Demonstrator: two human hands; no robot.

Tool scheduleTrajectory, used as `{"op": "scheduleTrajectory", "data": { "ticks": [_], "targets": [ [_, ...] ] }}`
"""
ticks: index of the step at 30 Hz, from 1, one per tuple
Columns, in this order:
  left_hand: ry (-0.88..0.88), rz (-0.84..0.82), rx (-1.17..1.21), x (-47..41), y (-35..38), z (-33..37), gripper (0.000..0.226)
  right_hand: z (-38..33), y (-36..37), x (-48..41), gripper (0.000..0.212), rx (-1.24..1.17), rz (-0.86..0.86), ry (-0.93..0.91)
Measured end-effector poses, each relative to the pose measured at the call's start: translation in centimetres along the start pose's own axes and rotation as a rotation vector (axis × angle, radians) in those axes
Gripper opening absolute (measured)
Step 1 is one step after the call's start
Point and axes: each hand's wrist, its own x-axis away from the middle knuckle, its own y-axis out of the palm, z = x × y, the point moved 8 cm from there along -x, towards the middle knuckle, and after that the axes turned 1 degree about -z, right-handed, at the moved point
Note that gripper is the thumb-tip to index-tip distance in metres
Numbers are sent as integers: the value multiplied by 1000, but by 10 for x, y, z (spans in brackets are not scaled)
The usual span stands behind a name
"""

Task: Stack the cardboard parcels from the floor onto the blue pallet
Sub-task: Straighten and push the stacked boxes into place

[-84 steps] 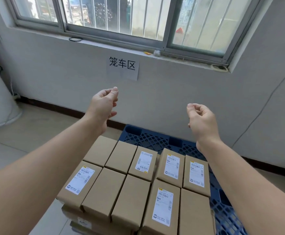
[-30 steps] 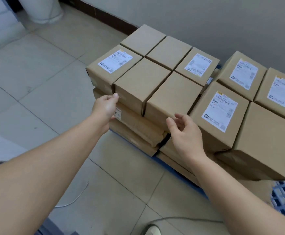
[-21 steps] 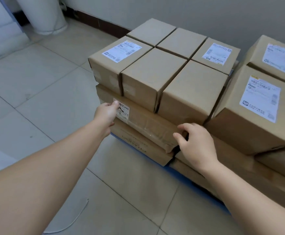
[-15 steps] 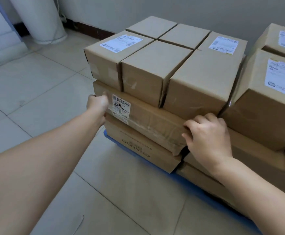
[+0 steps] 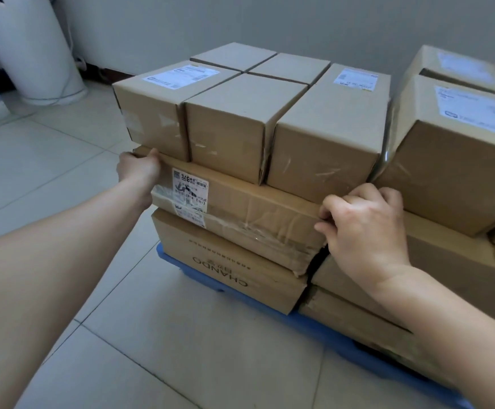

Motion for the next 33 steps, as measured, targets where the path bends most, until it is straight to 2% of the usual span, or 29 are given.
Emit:
{"op": "scheduleTrajectory", "data": {
  "ticks": [6, 10, 13, 15, 16, 18, 23, 26, 28, 30, 33],
  "targets": [
    [-26, 72, -99, 9, -2, -6, 62, 7, -3, 3, 18, 65, -26, -8],
    [-18, 41, -135, 11, 0, -9, 64, 3, -4, 7, 14, 77, -43, -47],
    [-5, 52, -129, 9, -5, 3, 56, 1, -15, 8, 11, 42, 55, -88],
    [81, 92, -57, 7, -11, 24, 54, -2, -32, 4, 8, -15, 172, -120],
    [125, 102, 0, 6, -14, 35, 54, -4, -41, 0, 10, -41, 221, -120],
    [191, 87, 89, 3, -16, 54, 57, -6, -52, -13, 28, -67, 260, -94],
    [148, -57, 199, -10, -8, 68, 96, -4, -38, -44, 70, 25, 94, -15],
    [86, -89, 274, -15, -6, 75, 125, 0, -30, -56, 66, 81, 33, 17],
    [71, -76, 275, -16, -4, 78, 126, 0, -29, -63, 56, 77, 18, 36],
    [75, -44, 221, -16, -1, 78, 114, 2, -31, -68, 48, 50, -2, 62],
    [79, -5, 193, -18, 1, 78, 103, 2, -29, -71, 48, -42, -79, 92]
  ]
}}
